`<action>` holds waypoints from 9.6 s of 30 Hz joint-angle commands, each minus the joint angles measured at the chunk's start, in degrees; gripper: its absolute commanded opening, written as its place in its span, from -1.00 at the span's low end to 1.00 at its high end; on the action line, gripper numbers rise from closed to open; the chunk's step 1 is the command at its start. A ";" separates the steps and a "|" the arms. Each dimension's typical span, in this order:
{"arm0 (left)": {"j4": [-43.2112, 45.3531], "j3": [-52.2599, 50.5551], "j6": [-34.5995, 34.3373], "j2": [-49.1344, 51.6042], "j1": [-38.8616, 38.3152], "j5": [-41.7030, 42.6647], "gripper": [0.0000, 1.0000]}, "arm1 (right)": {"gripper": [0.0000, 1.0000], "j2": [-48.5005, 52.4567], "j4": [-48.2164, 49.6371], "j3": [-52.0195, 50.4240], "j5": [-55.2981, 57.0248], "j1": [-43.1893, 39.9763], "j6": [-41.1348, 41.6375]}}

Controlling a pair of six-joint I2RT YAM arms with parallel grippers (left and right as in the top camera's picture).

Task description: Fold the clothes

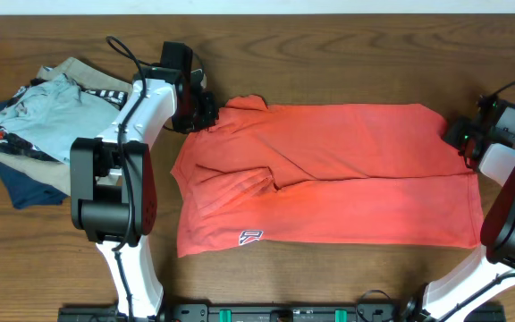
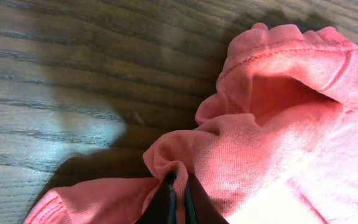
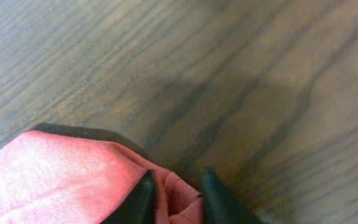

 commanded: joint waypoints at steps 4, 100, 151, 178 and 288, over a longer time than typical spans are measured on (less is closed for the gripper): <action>-0.76 -0.42 0.35 -0.66 -0.02 -0.09 -0.88 | -0.90 0.94 -2.08 0.15 -0.46 0.07 0.52; -34.99 -3.10 3.52 -15.91 -0.98 -3.76 -0.88 | -0.97 -25.77 -51.58 6.14 20.70 -5.18 -2.38; -38.80 -3.76 2.23 -24.55 -1.42 -7.85 -0.87 | -0.97 -25.77 -61.37 5.81 23.61 -6.36 -1.40; -39.56 -22.64 2.25 -24.50 -1.42 -8.26 -0.07 | -0.21 -25.77 -62.27 5.81 21.00 -9.40 -1.03; -27.12 -22.75 2.23 -24.48 -1.42 -4.98 0.05 | -0.97 -27.69 -54.97 -1.57 3.08 32.33 1.29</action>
